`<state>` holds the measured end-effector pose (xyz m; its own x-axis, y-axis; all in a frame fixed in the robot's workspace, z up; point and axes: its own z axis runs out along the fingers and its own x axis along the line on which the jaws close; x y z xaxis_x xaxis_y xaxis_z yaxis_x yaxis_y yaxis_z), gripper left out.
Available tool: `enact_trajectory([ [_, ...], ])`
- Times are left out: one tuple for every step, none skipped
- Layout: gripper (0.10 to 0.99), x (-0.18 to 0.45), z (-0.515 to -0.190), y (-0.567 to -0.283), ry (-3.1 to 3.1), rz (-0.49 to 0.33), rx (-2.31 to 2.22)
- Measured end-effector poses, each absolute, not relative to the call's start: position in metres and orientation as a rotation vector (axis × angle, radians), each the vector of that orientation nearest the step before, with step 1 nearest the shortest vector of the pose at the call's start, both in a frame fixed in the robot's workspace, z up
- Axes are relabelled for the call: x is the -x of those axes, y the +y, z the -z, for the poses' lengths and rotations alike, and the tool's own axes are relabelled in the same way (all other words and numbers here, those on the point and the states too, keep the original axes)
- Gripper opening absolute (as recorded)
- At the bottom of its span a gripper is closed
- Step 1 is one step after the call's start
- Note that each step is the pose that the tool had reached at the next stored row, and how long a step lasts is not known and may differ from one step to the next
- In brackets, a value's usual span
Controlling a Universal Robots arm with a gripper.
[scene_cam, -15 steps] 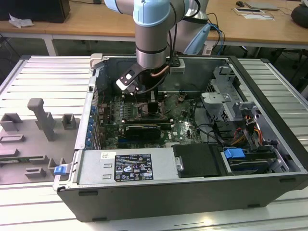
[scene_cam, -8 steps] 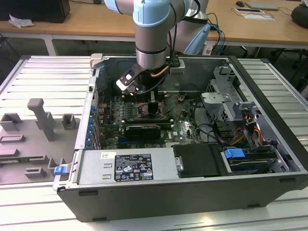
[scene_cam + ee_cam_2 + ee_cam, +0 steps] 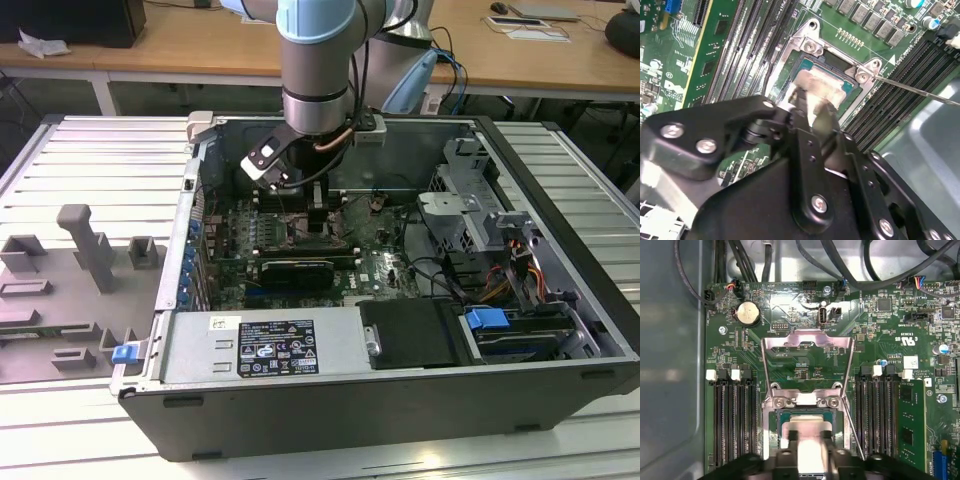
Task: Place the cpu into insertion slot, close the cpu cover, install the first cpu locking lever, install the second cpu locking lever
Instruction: 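Place the cpu into insertion slot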
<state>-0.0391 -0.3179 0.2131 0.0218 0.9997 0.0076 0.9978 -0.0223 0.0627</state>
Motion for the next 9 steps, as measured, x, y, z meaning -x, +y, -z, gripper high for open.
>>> enact_trajectory([
  [0.290, 0.0391, -0.2135, -0.3179, 2.168, -0.076, -2.217],
  [0.231, 0.0390, -0.2139, -0.3179, 2.168, -0.076, -2.217],
  [0.110, 0.0391, -0.2144, -0.3180, 2.168, -0.076, -2.217],
  [0.106, 0.0391, -0.2145, -0.3179, 2.168, -0.076, -2.217],
  [0.106, 0.0391, -0.2150, -0.3180, 2.168, -0.076, -2.217],
  [0.106, 0.0391, -0.2154, -0.3180, 2.168, -0.076, -2.217],
  [0.106, 0.0391, -0.2156, -0.3180, 2.168, -0.076, -2.217],
  [0.106, 0.0391, -0.2160, -0.3180, 2.168, -0.076, -2.217],
  [0.106, 0.0391, -0.2168, -0.3180, 2.168, -0.076, -2.217],
])
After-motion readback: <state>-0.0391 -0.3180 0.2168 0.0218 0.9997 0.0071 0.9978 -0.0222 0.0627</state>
